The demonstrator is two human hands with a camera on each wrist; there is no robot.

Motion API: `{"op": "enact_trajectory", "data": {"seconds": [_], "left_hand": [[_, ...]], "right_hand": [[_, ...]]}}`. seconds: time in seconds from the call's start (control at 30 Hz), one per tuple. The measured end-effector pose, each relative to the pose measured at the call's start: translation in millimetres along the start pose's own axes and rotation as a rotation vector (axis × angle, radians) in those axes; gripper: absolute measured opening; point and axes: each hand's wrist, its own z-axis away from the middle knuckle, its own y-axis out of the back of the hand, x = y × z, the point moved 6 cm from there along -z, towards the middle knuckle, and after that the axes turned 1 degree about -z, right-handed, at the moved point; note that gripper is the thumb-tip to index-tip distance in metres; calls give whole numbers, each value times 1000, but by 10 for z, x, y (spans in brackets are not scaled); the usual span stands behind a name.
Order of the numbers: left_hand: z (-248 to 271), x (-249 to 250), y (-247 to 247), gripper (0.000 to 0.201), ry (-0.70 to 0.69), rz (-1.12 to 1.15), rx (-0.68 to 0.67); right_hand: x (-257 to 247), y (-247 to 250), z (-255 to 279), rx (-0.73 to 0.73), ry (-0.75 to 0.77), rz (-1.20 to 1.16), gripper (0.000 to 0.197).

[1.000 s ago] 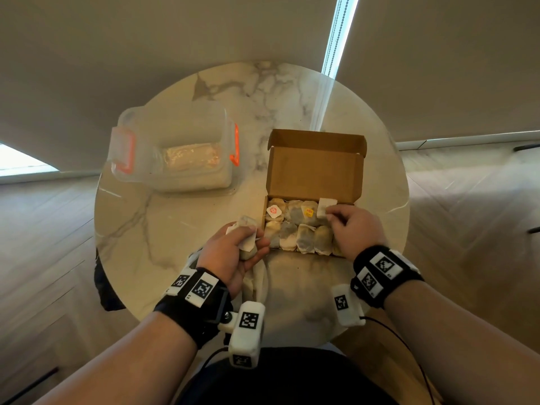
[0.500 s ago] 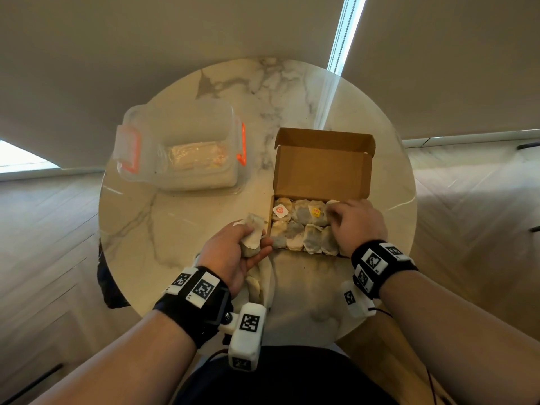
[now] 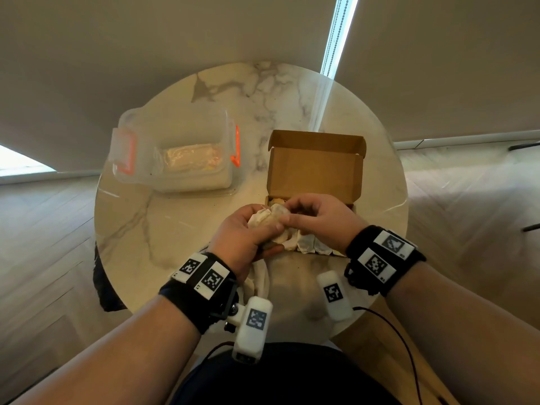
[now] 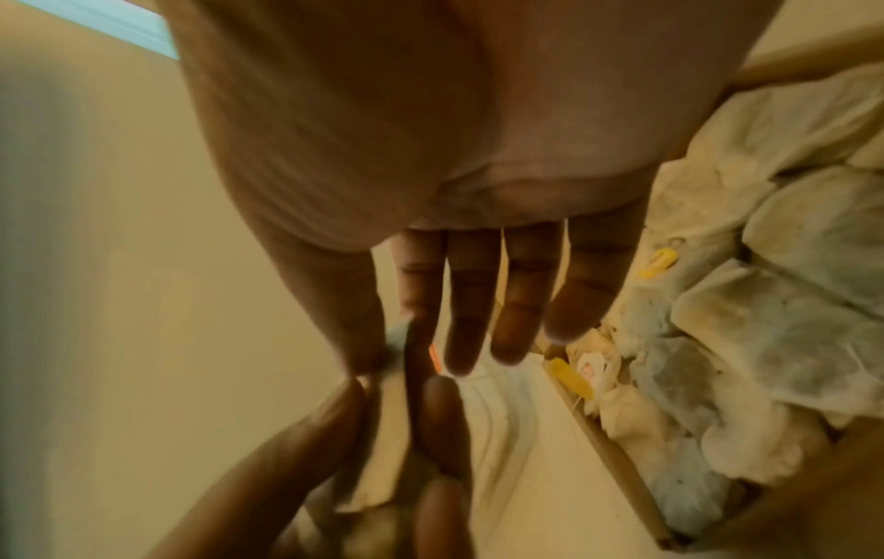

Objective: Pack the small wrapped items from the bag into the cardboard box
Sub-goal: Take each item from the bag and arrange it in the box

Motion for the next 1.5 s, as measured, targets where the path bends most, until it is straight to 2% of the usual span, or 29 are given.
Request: {"op": "enact_trajectory", "data": {"seconds": [0.17,0.33,0.43,0.6,0.73,0.83,0.9,1.0,1.13,1.33,1.4,1.43,1.5], "left_hand": [[-9,-14,58,11,47,69,47],[-46,-62,272,8,64,119,180],[-42,-12,226,12,0,93,163],[-49,145,-110,29,-152,-92,26],[-89,183,-231,30,-176,-189,-22],[-90,206,-192,24,-157,-167,-7],[-81,236,-141,24,-144,-116,6],[-98,289,-28,27,-139,9,47],[-155,311,123,40,-123,143,147],[-197,286,207,36,-128,201,207],[-176,294,165,36,-130,190,197],[-157,301,135,35,-132,182,181],[-110,319,69,35,-132,144,133]], "right_hand": [[106,153,76,100,-51,-421,15],[170,360,171,260,-57,-526,16],[181,415,193,287,-57,-445,20],[79,270,200,159,-7,-217,16],[22,144,186,117,-11,-243,15],[31,49,187,47,-55,-363,16],[46,14,206,-16,-60,-358,20],[93,-4,249,-115,-14,-162,24],[230,-9,316,-185,-32,22,13],[282,12,403,-264,-81,-135,11],[250,15,389,-230,-83,-145,11],[225,41,359,-161,-65,-100,16],[175,111,273,4,-24,27,39]]}}
